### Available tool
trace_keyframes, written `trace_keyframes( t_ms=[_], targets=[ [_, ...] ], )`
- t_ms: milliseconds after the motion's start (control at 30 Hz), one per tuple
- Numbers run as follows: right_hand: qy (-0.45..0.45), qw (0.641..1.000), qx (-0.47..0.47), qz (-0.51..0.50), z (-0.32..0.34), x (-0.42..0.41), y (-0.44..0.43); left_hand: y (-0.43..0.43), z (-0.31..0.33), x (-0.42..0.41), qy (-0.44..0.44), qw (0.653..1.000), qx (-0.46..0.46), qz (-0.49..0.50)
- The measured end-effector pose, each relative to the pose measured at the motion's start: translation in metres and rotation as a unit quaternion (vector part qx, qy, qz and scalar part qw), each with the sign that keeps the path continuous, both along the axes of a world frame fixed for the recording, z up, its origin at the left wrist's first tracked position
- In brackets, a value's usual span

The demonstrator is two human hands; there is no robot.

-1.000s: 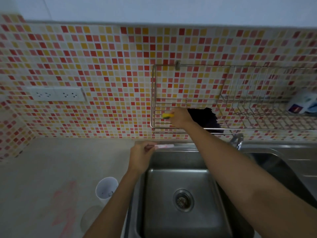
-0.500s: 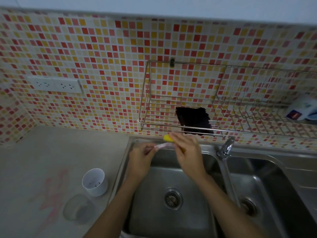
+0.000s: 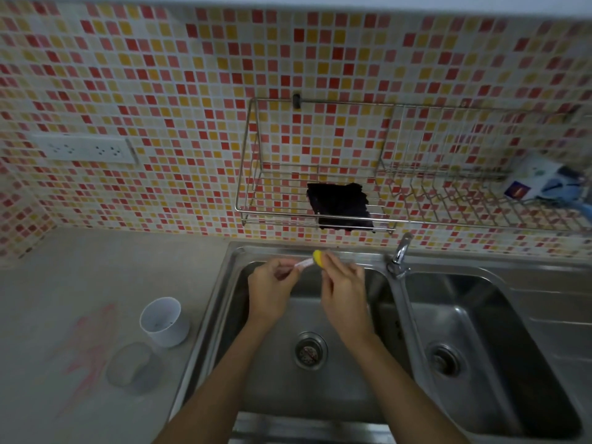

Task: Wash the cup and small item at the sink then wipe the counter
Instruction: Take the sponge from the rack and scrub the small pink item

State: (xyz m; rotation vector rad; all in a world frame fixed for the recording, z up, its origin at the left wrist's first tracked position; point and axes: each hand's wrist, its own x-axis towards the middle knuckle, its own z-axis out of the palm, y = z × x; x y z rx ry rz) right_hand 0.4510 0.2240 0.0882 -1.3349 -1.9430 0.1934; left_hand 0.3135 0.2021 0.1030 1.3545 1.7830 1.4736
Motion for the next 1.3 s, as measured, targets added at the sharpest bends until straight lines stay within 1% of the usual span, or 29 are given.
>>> trace_keyframes(
  t_ms=[67,167,233,333,367,467,500,600,633,700,767,900,967,1000,1100,1167,1267,1300],
  targets=[
    [0.020,0.999,-0.004,-0.026,0.003,0.003,0.000,-0.002,0.001,0.006,0.005,1.000,-0.001,-0.003],
    [-0.033,0.998,0.043,0.026,0.000,-0.002,-0.012,-0.005,0.000,0.013,0.005,1.000,0.006,-0.010],
    [-0.046,0.998,0.044,0.021,-0.004,0.007,-0.007,-0.008,-0.001,0.017,0.009,1.000,0.001,0.001],
    [-0.015,0.999,-0.018,-0.035,-0.005,0.023,0.001,-0.013,0.003,0.027,0.017,1.000,-0.008,0.024],
    [-0.014,0.999,-0.014,-0.033,-0.004,0.023,-0.004,-0.014,0.005,0.030,0.016,1.000,-0.006,0.026],
    [-0.019,0.999,0.037,0.033,0.004,0.023,-0.028,-0.018,0.009,0.039,0.005,1.000,-0.003,0.014],
    [-0.016,0.998,0.045,0.037,0.004,0.027,-0.029,-0.019,0.009,0.042,0.003,1.000,-0.003,0.011],
    [0.019,1.000,0.009,-0.012,-0.003,0.044,-0.018,-0.024,0.009,0.054,0.000,1.000,-0.008,0.012],
    [0.024,1.000,0.006,-0.017,-0.006,0.046,-0.019,-0.025,0.008,0.057,-0.006,1.000,-0.008,0.013],
    [0.018,0.999,0.028,0.011,-0.009,0.043,-0.030,-0.027,0.007,0.061,-0.028,0.999,-0.011,0.019],
    [0.009,0.998,0.047,0.037,-0.010,0.040,-0.042,-0.029,0.005,0.061,-0.069,0.997,-0.024,0.027],
    [0.018,0.999,0.036,-0.001,-0.014,0.048,-0.035,-0.032,0.007,0.065,-0.154,0.987,-0.050,0.012],
    [0.005,0.999,0.033,-0.013,-0.019,0.052,-0.029,-0.031,0.008,0.067,-0.179,0.982,-0.055,-0.002],
    [-0.010,0.999,0.046,-0.009,-0.020,0.055,-0.026,-0.031,0.009,0.067,-0.182,0.982,-0.058,-0.006],
    [-0.065,0.992,0.104,0.010,-0.019,0.066,-0.017,-0.033,0.009,0.067,-0.166,0.984,-0.063,-0.021],
    [-0.093,0.987,0.127,0.020,-0.016,0.073,-0.010,-0.035,0.008,0.067,-0.134,0.988,-0.063,-0.049],
    [-0.112,0.982,0.148,0.032,-0.015,0.078,-0.004,-0.038,0.008,0.064,-0.019,0.996,-0.060,-0.070],
    [-0.116,0.981,0.153,0.043,-0.015,0.079,-0.003,-0.037,0.009,0.062,0.007,0.995,-0.057,-0.076]
  ],
)
